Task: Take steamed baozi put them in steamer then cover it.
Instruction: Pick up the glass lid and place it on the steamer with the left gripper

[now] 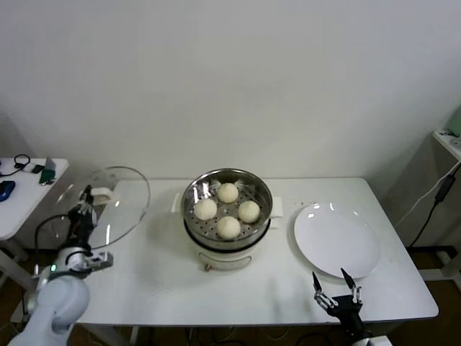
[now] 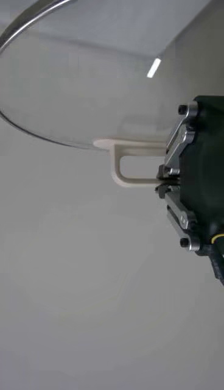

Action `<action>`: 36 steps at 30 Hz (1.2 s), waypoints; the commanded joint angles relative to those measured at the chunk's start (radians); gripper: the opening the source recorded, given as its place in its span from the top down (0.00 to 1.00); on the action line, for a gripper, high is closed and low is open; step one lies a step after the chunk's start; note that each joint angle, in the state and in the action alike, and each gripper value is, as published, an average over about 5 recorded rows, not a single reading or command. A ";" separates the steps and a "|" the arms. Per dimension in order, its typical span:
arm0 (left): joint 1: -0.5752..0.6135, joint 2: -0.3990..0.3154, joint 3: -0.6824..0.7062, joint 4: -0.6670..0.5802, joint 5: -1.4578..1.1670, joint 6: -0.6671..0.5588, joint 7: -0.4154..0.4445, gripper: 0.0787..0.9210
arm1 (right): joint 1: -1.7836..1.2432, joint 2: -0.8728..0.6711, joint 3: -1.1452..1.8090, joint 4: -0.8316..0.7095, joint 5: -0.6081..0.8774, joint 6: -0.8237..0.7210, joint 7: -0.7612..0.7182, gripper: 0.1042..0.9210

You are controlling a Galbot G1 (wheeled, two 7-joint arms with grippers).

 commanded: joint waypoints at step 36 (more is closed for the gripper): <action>-0.412 -0.505 0.750 0.066 0.576 0.412 0.417 0.93 | 0.082 -0.014 -0.002 -0.069 -0.035 0.028 0.007 0.12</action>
